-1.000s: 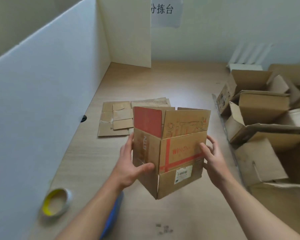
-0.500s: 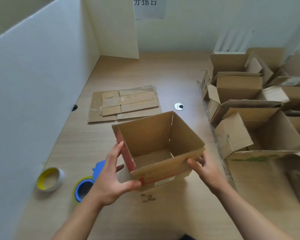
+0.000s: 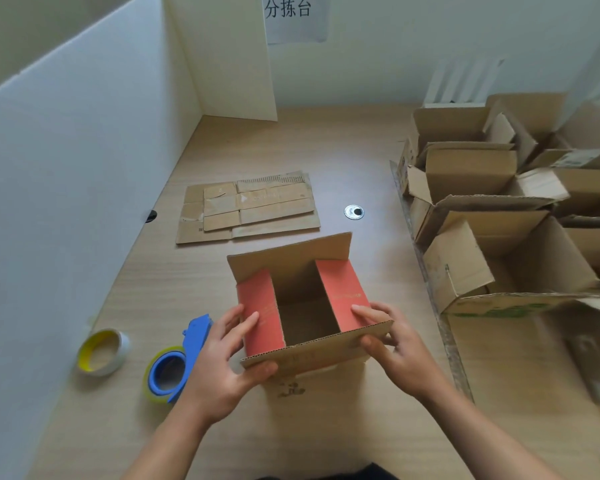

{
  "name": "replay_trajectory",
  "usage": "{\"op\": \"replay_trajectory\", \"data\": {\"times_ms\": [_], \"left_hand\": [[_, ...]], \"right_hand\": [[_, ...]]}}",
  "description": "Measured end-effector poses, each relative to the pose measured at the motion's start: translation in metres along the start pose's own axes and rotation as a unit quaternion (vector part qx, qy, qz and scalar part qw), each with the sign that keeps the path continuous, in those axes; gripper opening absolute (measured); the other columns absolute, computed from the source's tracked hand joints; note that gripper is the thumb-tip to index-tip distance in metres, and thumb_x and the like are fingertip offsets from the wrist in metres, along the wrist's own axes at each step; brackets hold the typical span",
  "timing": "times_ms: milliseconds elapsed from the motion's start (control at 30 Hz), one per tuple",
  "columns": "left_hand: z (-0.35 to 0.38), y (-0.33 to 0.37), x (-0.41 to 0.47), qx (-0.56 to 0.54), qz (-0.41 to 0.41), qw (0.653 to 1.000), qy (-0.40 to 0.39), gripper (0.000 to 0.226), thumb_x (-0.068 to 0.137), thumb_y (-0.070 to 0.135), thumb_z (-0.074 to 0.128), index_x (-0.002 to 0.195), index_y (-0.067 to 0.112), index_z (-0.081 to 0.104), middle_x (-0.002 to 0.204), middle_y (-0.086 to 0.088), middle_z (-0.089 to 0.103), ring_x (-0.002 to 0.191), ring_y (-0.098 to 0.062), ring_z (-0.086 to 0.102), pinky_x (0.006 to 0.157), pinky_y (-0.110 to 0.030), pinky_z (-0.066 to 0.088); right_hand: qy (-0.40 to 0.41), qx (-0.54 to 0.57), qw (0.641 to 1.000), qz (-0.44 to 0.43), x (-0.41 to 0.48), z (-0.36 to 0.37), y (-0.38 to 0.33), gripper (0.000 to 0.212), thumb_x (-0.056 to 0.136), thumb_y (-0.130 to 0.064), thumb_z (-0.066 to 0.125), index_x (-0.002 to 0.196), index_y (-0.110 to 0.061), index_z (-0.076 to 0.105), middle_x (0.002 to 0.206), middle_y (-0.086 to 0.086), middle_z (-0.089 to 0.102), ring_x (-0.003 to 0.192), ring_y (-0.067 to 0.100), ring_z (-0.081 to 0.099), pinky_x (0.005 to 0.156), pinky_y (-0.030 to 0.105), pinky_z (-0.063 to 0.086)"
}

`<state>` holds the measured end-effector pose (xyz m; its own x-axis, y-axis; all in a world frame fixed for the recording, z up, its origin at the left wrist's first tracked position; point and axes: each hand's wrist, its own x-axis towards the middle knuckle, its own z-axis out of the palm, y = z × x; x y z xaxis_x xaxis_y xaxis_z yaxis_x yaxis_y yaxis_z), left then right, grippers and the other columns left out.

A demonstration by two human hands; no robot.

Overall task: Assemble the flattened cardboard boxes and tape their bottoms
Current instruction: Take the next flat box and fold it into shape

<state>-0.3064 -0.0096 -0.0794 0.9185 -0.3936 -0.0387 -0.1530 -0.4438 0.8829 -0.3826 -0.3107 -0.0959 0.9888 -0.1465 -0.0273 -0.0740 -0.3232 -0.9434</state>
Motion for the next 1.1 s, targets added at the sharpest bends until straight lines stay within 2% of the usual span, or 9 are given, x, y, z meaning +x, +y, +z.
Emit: {"op": "replay_trajectory", "data": {"times_ms": [200,300,400,467,667,767,867,1000,1100], "left_hand": [[-0.006,0.004,0.010,0.063,-0.001,0.998,-0.030,0.081,0.069,0.059,0.072,0.141,0.029,0.052,0.151,0.018,0.027,0.134,0.018,0.024,0.111,-0.021,0.032],[-0.008,0.005,0.015,0.076,-0.012,0.997,-0.032,0.077,0.073,0.059,0.068,0.140,0.024,0.055,0.146,0.024,0.028,0.132,0.014,0.029,0.109,-0.020,0.032],[-0.005,0.011,0.023,0.066,-0.024,0.997,0.015,0.081,0.077,0.063,0.071,0.142,0.019,0.052,0.138,0.020,0.037,0.128,0.004,0.042,0.091,-0.009,0.044],[-0.002,0.015,0.030,0.060,-0.029,0.996,0.065,0.088,0.076,0.052,0.077,0.150,0.032,0.035,0.137,0.011,0.036,0.121,-0.005,0.049,0.080,-0.010,0.049],[-0.002,0.020,0.057,0.121,0.015,0.987,0.101,0.130,0.070,0.036,0.088,0.149,0.055,-0.014,0.160,0.018,0.002,0.148,-0.010,0.009,0.118,-0.043,0.025],[-0.008,0.022,0.069,0.107,0.018,0.991,0.077,0.122,0.073,0.035,0.086,0.151,0.054,-0.006,0.147,0.013,0.025,0.138,-0.010,0.031,0.107,-0.036,0.039],[-0.013,0.017,0.069,0.137,0.045,0.988,0.057,0.087,0.080,0.041,0.078,0.151,0.042,0.028,0.127,0.014,0.037,0.119,-0.004,0.042,0.094,-0.023,0.045],[0.000,0.005,0.055,0.086,-0.016,0.995,0.040,0.046,0.095,0.034,0.061,0.138,0.020,0.058,0.128,0.019,0.036,0.126,-0.005,0.040,0.108,-0.040,0.045],[0.019,0.003,0.043,0.072,-0.041,0.995,0.062,0.046,0.098,0.030,0.057,0.144,0.024,0.051,0.149,0.016,0.023,0.134,-0.003,0.031,0.114,-0.026,0.030]], "right_hand": [[-0.011,0.009,1.000,0.015,0.006,0.000,-0.004,0.042,0.082,-0.059,0.063,0.121,-0.044,0.065,0.134,-0.008,0.044,0.127,0.003,0.048,0.099,0.035,0.049],[-0.010,0.007,1.000,0.025,0.011,0.003,-0.007,0.024,0.087,-0.047,0.061,0.107,-0.040,0.072,0.128,-0.001,0.046,0.117,-0.003,0.051,0.086,0.019,0.050],[0.039,0.011,0.998,0.043,0.016,0.007,-0.006,0.012,0.093,-0.032,0.065,0.102,-0.039,0.070,0.120,0.001,0.054,0.105,-0.006,0.054,0.081,0.011,0.047],[0.059,-0.010,0.997,0.056,0.017,0.011,-0.004,0.029,0.093,-0.036,0.066,0.121,-0.044,0.060,0.119,-0.008,0.055,0.105,-0.002,0.054,0.083,0.014,0.047],[0.072,-0.018,0.993,0.089,0.023,0.015,-0.004,0.071,0.092,-0.046,0.065,0.150,-0.049,0.026,0.121,-0.013,0.052,0.107,0.005,0.054,0.074,0.014,0.047],[0.080,-0.023,0.992,0.097,0.026,0.016,-0.004,0.069,0.093,-0.044,0.064,0.150,-0.050,0.026,0.128,-0.010,0.049,0.111,0.006,0.052,0.090,0.023,0.048],[0.089,-0.022,0.991,0.097,0.029,0.017,-0.005,0.068,0.095,-0.040,0.064,0.151,-0.051,0.026,0.133,-0.009,0.045,0.122,0.008,0.047,0.107,0.033,0.042],[0.090,-0.038,0.991,0.089,0.033,0.021,-0.006,0.066,0.097,-0.039,0.060,0.150,-0.052,0.022,0.129,-0.011,0.045,0.120,0.003,0.043,0.104,0.023,0.033],[0.092,-0.035,0.991,0.089,0.035,0.023,-0.006,0.060,0.100,-0.037,0.057,0.152,-0.044,0.028,0.136,-0.017,0.045,0.126,-0.002,0.040,0.106,0.018,0.029]]}}
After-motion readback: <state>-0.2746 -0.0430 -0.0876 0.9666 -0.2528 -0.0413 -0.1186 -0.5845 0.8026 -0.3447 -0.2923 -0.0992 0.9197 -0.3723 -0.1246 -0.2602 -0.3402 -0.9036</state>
